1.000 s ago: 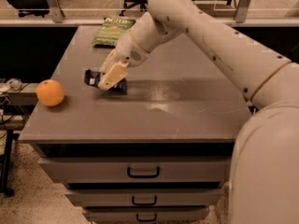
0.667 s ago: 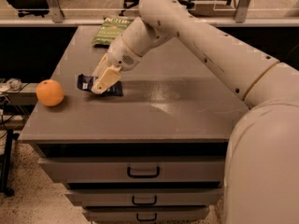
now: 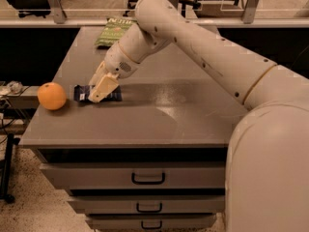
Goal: Move rxbar blueberry near orange
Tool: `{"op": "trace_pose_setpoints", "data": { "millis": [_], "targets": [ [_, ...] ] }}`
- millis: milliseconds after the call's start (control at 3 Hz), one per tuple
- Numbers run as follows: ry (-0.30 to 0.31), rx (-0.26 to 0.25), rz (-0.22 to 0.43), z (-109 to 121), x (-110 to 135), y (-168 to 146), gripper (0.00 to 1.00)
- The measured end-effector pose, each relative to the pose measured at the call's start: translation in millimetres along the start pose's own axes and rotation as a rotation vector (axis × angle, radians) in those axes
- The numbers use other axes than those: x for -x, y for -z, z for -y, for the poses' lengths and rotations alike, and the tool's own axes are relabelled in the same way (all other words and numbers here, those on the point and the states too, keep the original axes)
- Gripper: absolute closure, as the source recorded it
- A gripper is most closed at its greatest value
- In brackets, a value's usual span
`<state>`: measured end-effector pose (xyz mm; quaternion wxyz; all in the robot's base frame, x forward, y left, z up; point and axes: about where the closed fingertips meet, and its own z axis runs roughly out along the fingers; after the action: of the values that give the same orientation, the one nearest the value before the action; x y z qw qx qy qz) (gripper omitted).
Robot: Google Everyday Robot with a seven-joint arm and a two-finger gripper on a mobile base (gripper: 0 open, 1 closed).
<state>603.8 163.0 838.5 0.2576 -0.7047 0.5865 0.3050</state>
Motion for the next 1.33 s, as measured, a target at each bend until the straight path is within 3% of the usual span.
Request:
{"op": "trace_pose_setpoints", "data": {
  "millis": [1000,1333],
  "targets": [
    [0.004,0.028,0.021,-5.9,10.5,-5.2,0.02],
    [0.010,0.017,0.026,-5.4,13.2,1.6,0.00]
  ]
}}
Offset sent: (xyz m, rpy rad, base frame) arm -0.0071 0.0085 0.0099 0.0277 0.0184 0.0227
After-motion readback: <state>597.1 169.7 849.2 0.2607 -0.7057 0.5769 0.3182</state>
